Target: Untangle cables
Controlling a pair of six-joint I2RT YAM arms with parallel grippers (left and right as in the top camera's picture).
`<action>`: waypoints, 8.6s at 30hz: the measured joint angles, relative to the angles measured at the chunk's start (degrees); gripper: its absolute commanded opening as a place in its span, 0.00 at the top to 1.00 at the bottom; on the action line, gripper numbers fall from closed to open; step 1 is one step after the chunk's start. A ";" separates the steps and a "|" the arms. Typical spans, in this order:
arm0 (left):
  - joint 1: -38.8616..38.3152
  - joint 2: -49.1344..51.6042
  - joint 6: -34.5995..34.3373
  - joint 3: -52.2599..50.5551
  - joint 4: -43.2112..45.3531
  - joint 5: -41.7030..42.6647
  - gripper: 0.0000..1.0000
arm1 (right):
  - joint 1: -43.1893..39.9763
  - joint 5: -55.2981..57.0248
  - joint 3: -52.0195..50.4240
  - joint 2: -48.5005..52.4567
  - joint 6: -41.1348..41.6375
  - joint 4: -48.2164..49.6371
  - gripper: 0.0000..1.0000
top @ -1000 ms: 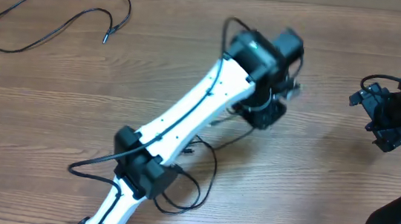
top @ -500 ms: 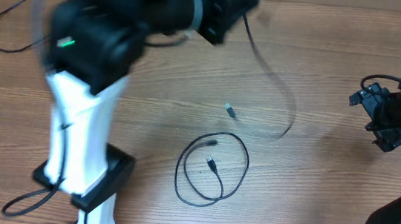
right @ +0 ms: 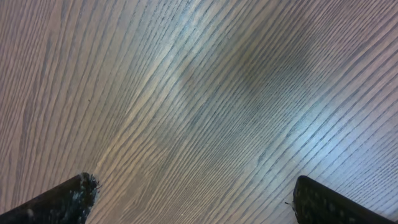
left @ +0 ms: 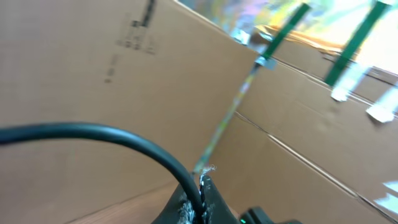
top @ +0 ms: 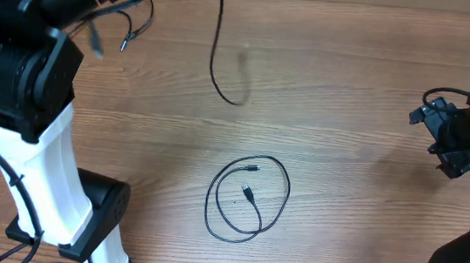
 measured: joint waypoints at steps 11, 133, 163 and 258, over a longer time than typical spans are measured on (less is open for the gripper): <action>4.81 7.67 -5.64 -1.31 7.80 -9.01 0.96 | 0.02 0.00 0.00 0.00 0.02 -0.02 0.00; 19.45 13.22 33.18 -72.00 -3.45 -16.20 0.00 | 0.00 -0.02 0.00 0.00 0.00 -0.02 0.00; 11.69 14.73 35.06 -83.27 7.85 -32.28 0.42 | 0.00 0.00 0.00 0.00 0.02 0.02 0.00; 14.36 0.26 25.18 -75.49 -22.88 -6.82 0.00 | 0.02 0.00 0.00 0.00 0.00 0.02 0.00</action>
